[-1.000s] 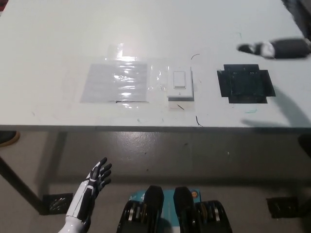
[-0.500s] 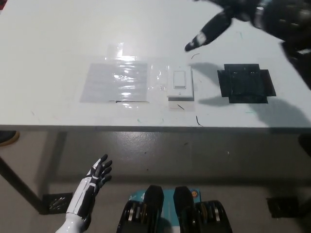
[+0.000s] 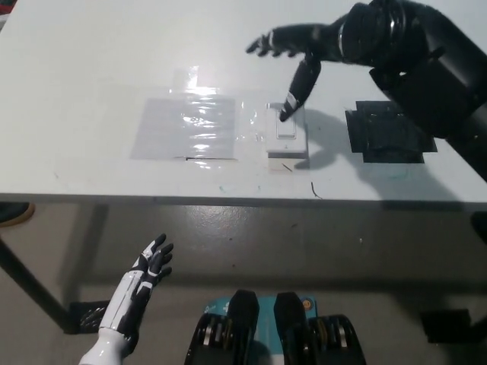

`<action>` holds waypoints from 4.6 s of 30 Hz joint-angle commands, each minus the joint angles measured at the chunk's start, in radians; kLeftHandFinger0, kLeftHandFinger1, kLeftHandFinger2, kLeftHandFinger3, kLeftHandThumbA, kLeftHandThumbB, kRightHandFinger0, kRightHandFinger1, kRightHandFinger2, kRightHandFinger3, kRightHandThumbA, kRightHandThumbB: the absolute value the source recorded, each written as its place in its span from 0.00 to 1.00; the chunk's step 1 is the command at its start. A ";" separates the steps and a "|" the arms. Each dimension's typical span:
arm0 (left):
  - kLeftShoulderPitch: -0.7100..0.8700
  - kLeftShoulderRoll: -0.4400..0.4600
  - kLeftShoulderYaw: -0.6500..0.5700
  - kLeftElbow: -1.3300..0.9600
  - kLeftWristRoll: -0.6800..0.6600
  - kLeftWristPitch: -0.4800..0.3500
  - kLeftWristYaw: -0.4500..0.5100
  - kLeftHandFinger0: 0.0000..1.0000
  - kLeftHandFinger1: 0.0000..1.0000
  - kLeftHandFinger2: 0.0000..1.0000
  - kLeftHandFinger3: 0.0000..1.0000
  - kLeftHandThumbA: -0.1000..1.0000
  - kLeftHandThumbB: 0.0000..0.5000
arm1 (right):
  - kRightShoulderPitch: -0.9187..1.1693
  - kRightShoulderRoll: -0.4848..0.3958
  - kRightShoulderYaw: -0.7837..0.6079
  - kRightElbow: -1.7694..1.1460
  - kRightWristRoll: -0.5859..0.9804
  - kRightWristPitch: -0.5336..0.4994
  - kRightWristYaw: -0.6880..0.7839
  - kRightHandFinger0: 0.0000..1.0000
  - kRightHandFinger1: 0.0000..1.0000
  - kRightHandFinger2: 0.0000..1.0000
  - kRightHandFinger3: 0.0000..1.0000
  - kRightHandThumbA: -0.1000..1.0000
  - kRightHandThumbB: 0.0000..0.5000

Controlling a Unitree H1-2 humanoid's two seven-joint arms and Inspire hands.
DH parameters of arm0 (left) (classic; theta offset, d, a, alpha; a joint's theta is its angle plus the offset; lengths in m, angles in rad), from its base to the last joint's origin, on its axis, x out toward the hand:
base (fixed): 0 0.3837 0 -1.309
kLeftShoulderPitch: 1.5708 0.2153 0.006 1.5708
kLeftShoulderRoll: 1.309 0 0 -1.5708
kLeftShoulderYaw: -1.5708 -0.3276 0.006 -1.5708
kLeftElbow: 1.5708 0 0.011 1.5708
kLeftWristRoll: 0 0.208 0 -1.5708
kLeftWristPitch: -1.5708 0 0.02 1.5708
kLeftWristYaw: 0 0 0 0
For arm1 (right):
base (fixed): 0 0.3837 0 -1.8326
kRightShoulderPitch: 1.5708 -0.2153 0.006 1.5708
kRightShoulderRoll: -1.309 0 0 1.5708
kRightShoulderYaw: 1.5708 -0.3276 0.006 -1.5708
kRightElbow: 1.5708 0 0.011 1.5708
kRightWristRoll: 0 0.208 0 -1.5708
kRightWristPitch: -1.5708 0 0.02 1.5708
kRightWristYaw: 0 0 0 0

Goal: A white switch is kept at the centre of the table close to the robot and the robot uses its right hand to press it to turn it on

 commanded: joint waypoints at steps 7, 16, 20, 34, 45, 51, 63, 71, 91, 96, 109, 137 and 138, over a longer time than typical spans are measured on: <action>-0.017 0.007 0.001 -0.032 0.005 -0.013 -0.007 1.00 1.00 1.00 1.00 0.90 0.15 | -0.013 0.036 -0.027 0.034 -0.099 -0.018 0.022 1.00 1.00 1.00 1.00 1.00 0.58; -0.024 0.012 0.003 -0.030 0.012 -0.012 -0.005 1.00 1.00 1.00 1.00 0.89 0.17 | 0.016 0.055 -0.022 0.065 -0.167 -0.043 0.004 1.00 1.00 1.00 1.00 1.00 0.63; -0.023 0.011 0.002 -0.033 0.010 -0.012 -0.007 1.00 1.00 1.00 1.00 0.88 0.15 | 0.024 0.068 -0.022 0.085 -0.180 -0.065 0.010 1.00 1.00 1.00 1.00 1.00 0.66; -0.028 0.010 0.001 -0.031 0.019 -0.011 -0.004 1.00 1.00 1.00 1.00 0.88 0.11 | 0.063 0.091 -0.034 0.146 -0.209 -0.139 0.035 1.00 1.00 1.00 1.00 1.00 0.62; -0.032 0.009 0.003 -0.029 0.010 -0.006 -0.009 1.00 1.00 1.00 1.00 0.87 0.13 | 0.105 0.092 -0.054 0.129 -0.218 -0.141 0.047 1.00 1.00 1.00 1.00 1.00 0.62; -0.033 0.010 0.000 -0.027 0.022 -0.004 -0.005 1.00 1.00 1.00 1.00 0.87 0.16 | 0.131 0.093 -0.071 0.121 -0.216 -0.133 0.058 1.00 1.00 1.00 1.00 1.00 0.63; 0.001 0.003 0.003 -0.025 0.013 -0.020 -0.007 1.00 1.00 1.00 1.00 0.85 0.18 | 0.249 0.124 -0.042 0.086 -0.258 -0.140 0.068 1.00 1.00 1.00 1.00 1.00 0.63; 0.022 0.002 -0.005 -0.028 0.026 -0.020 -0.006 1.00 1.00 1.00 1.00 0.85 0.17 | 0.299 0.128 -0.063 0.095 -0.259 -0.127 0.068 1.00 1.00 1.00 1.00 1.00 0.65; -0.021 0.008 0.006 -0.019 0.006 -0.026 -0.012 1.00 1.00 1.00 1.00 0.84 0.16 | 0.005 -0.123 -0.739 -0.482 0.053 0.021 -0.003 1.00 1.00 1.00 1.00 1.00 0.54; -0.037 0.010 0.006 -0.023 0.032 -0.006 0.002 1.00 1.00 1.00 1.00 0.85 0.18 | 0.073 -0.217 -0.913 -0.759 0.201 0.085 0.065 1.00 1.00 1.00 1.00 1.00 0.56; -0.123 0.019 0.017 0.002 0.010 -0.014 -0.009 1.00 1.00 1.00 1.00 0.84 0.07 | 0.938 -0.215 -1.338 -1.471 0.831 0.085 -0.095 1.00 1.00 1.00 1.00 1.00 0.62; -0.090 0.011 0.008 -0.030 0.009 0.017 -0.016 1.00 1.00 1.00 1.00 0.86 0.11 | 1.348 0.273 -0.981 -0.679 0.339 -0.435 -0.199 1.00 1.00 1.00 1.00 1.00 0.35; -0.087 0.010 0.006 -0.028 0.007 0.015 -0.019 1.00 1.00 1.00 1.00 0.85 0.10 | 1.354 0.268 -0.975 -0.676 0.335 -0.445 -0.202 1.00 1.00 1.00 1.00 1.00 0.35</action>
